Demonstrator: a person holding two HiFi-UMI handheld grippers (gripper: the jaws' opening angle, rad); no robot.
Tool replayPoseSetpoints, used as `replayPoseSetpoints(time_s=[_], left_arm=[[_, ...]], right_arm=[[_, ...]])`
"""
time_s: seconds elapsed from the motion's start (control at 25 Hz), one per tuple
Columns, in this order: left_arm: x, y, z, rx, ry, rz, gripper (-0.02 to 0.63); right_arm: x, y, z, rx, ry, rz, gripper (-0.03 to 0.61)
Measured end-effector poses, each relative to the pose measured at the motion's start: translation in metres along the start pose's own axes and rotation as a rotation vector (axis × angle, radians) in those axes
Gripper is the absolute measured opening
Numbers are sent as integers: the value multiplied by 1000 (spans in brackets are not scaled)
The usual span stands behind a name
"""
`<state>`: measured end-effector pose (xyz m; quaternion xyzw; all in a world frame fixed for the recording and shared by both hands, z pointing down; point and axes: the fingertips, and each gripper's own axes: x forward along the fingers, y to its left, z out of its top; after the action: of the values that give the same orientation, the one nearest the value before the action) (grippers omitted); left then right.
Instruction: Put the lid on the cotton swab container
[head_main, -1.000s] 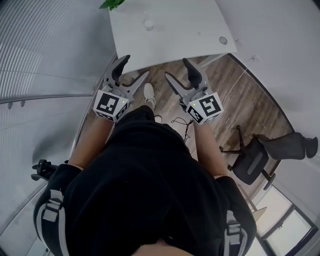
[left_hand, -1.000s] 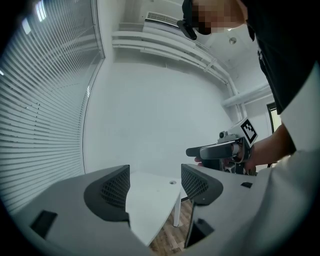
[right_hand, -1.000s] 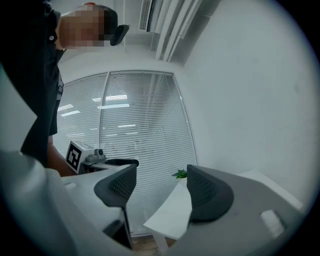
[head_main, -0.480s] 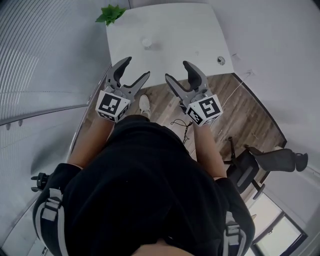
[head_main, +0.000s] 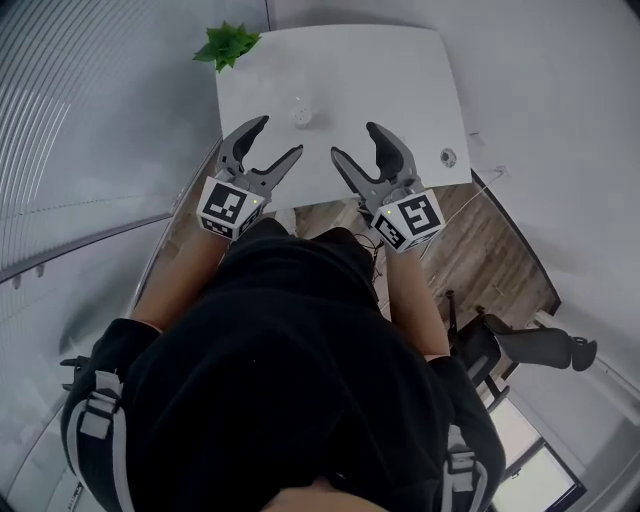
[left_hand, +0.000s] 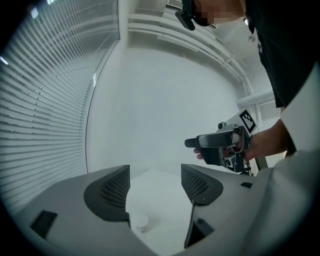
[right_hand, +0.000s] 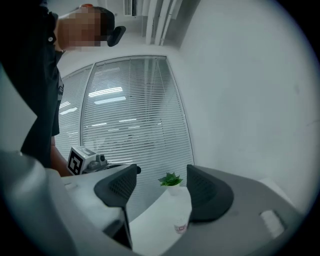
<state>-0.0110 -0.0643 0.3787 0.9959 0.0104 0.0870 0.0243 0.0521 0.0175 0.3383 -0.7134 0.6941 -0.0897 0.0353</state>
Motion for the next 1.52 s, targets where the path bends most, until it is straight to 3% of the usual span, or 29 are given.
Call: replayPoseSetpoints(time_s=[0.32, 0.8, 0.96, 1.28, 1.52], left_arm=[[31, 25, 3, -11, 6, 91, 310], [75, 28, -10, -56, 46, 385, 310], [90, 23, -32, -74, 83, 489, 310], [102, 21, -89, -127, 126, 676, 310], [110, 33, -153, -183, 188, 746, 311]], right_arm=[[28, -42, -5, 23, 27, 81, 308], [61, -107, -16, 42, 115, 379, 301], [74, -122, -35, 62, 160, 498, 288], [97, -133, -79, 81, 235, 637, 259], [128, -137, -116, 97, 286, 668, 258]])
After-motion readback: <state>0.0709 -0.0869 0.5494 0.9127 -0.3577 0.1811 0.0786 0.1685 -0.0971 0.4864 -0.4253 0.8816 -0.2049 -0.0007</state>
